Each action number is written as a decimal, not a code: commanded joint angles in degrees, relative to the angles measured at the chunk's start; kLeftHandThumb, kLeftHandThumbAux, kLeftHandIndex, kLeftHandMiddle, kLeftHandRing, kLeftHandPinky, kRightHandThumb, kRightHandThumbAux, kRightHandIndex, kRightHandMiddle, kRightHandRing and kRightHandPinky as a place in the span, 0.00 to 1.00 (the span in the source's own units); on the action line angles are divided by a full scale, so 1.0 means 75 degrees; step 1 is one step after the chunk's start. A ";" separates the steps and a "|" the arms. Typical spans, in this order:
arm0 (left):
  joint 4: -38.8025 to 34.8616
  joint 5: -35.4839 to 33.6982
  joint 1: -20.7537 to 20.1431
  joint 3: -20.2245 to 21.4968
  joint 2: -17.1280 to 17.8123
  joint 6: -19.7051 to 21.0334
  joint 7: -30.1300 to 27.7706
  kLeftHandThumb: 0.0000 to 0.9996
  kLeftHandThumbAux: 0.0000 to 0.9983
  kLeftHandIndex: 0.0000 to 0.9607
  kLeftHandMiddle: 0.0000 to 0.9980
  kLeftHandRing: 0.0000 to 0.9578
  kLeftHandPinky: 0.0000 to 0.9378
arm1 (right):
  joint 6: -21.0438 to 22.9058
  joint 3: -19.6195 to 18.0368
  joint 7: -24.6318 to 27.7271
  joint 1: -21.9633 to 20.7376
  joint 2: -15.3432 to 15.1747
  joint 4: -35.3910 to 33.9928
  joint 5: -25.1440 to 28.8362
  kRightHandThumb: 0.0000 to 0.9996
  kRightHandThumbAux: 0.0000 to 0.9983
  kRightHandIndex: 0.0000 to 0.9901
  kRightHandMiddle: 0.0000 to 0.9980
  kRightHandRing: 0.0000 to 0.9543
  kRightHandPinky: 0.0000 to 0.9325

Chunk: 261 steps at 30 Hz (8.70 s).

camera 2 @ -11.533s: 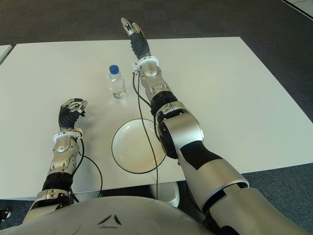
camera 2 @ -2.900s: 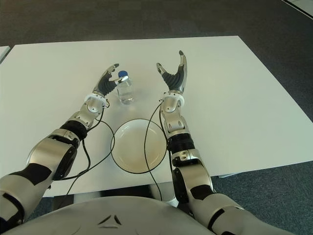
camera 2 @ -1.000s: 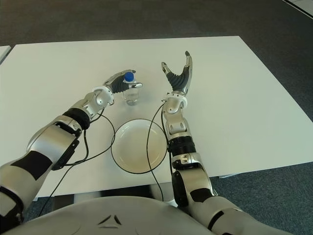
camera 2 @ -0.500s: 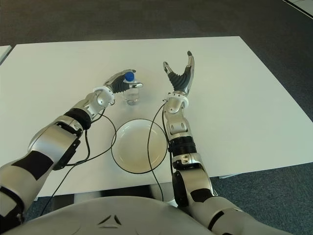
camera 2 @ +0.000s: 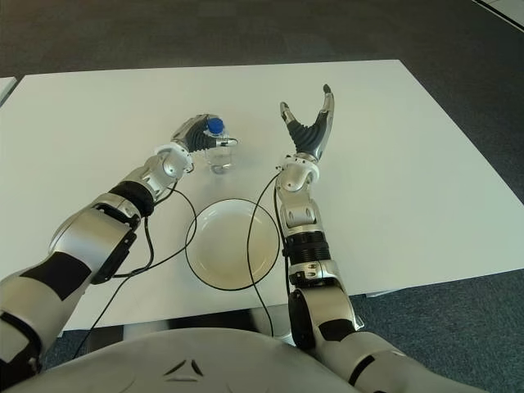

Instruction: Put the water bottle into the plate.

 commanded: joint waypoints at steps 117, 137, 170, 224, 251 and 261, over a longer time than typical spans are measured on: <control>-0.9167 -0.2821 0.4030 0.1855 0.0422 0.0057 -0.2581 0.75 0.70 0.46 0.90 0.92 0.88 | -0.0175 -0.0446 -0.0189 0.0089 0.0505 -0.0226 0.0166 0.34 0.82 0.09 0.01 0.00 0.00; -1.1782 -0.3478 0.5577 0.1792 0.1202 0.1063 -0.4374 0.75 0.70 0.46 0.88 0.92 0.90 | -0.0431 -0.0437 -0.0279 0.0037 0.0473 0.0027 0.0174 0.33 0.79 0.08 0.01 0.00 0.00; -1.1224 -0.2572 0.6295 0.1809 0.1098 -0.0027 -0.3954 0.75 0.70 0.46 0.88 0.92 0.92 | -0.0415 -0.0422 -0.0252 0.0079 0.0452 -0.0021 0.0196 0.32 0.81 0.07 0.01 0.00 0.00; -0.6715 -0.3251 0.6128 0.2940 -0.0515 -0.1530 -0.1826 0.83 0.68 0.42 0.51 0.61 0.58 | -0.3058 -0.0257 0.2189 0.1388 -0.0222 0.0134 0.1404 0.52 0.83 0.32 0.26 0.19 0.22; -0.6778 -0.4362 0.6205 0.2976 -0.0016 -0.1574 -0.3916 0.83 0.68 0.41 0.52 0.61 0.61 | -0.4821 0.1462 1.1141 0.2100 -0.3849 -0.0504 0.3998 0.69 0.73 0.43 0.55 0.59 0.63; -0.6660 -0.4208 0.6256 0.3101 -0.0151 -0.1385 -0.3531 0.83 0.68 0.41 0.53 0.64 0.64 | -0.5334 0.2044 1.2335 0.1792 -0.4034 0.0040 0.3550 0.70 0.73 0.43 0.55 0.61 0.67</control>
